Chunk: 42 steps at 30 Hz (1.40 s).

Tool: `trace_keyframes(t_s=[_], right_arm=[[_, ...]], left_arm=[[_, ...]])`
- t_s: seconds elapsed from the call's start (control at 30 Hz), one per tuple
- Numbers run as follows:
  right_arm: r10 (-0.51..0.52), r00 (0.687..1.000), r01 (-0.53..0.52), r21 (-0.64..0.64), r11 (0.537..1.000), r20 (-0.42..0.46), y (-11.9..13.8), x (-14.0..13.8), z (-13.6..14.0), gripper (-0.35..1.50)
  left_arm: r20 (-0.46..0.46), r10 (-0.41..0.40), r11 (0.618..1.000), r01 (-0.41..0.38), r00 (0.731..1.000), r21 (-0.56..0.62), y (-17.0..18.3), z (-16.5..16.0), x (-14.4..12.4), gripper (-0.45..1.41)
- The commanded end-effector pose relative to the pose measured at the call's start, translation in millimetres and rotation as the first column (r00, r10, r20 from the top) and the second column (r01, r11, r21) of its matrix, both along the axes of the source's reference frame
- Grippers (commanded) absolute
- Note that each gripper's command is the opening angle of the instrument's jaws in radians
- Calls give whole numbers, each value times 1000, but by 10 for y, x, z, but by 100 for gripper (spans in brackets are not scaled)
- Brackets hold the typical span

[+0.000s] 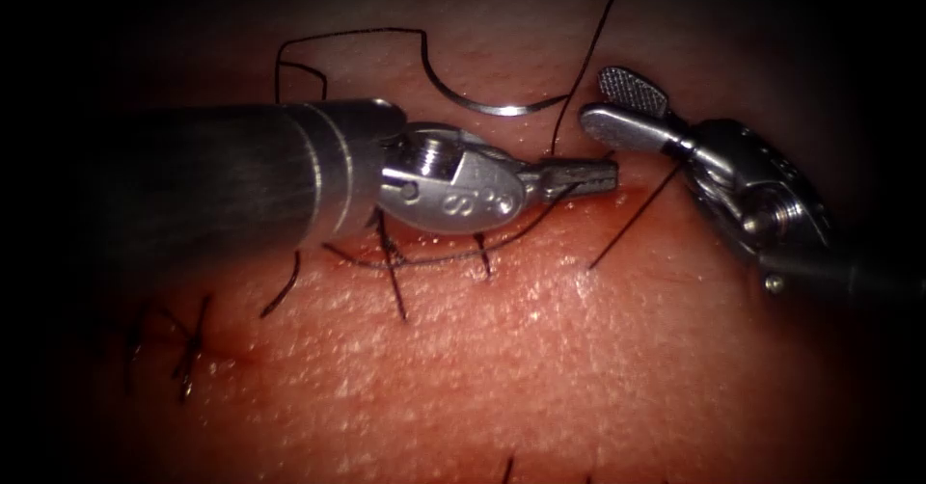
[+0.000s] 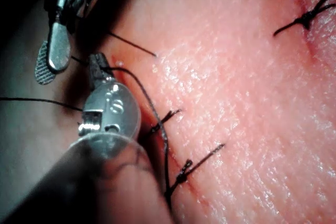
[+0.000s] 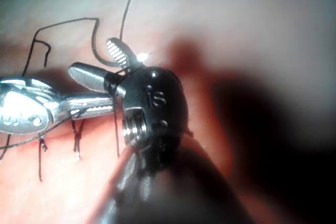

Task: Wound Closure
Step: Pick up suture tail with right jaws

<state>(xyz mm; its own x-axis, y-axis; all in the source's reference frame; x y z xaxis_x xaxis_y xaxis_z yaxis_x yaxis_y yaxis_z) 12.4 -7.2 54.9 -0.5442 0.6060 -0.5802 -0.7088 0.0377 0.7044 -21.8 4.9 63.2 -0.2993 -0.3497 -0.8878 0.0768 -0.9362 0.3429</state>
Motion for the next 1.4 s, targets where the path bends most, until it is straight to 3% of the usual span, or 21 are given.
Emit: trace_keyframes(t_s=[0.03,0.67,0.83,1.03,1.3,1.33,1.37,1.4], right_arm=[[-4,1000,4,5,1000,0,6,7,10,69],[31,999,-30,82,996,-17,32,3,50,76],[42,999,-40,95,995,-20,39,6,55,95],[49,999,-47,97,994,-20,41,13,56,86],[60,998,-57,92,994,-32,43,23,55,66],[63,998,-60,90,994,-32,43,23,54,56],[69,997,-66,86,994,-31,41,24,53,14],[79,996,-75,89,993,-38,39,24,53,-15]], left_arm=[[1,-1,1000,1,1000,-2,6,5,-5,-45],[9,-7,1000,7,1000,1,19,13,-14,-45],[10,-9,1000,9,1000,3,22,13,-14,-45],[11,-9,1000,9,1000,4,24,13,-14,-45],[14,-8,1000,8,1000,8,27,12,-12,-45],[14,-8,1000,8,1000,8,27,12,-11,-45],[14,-8,1000,8,1000,8,27,11,-11,-45],[14,-8,1000,8,1000,8,27,11,-11,-45]])
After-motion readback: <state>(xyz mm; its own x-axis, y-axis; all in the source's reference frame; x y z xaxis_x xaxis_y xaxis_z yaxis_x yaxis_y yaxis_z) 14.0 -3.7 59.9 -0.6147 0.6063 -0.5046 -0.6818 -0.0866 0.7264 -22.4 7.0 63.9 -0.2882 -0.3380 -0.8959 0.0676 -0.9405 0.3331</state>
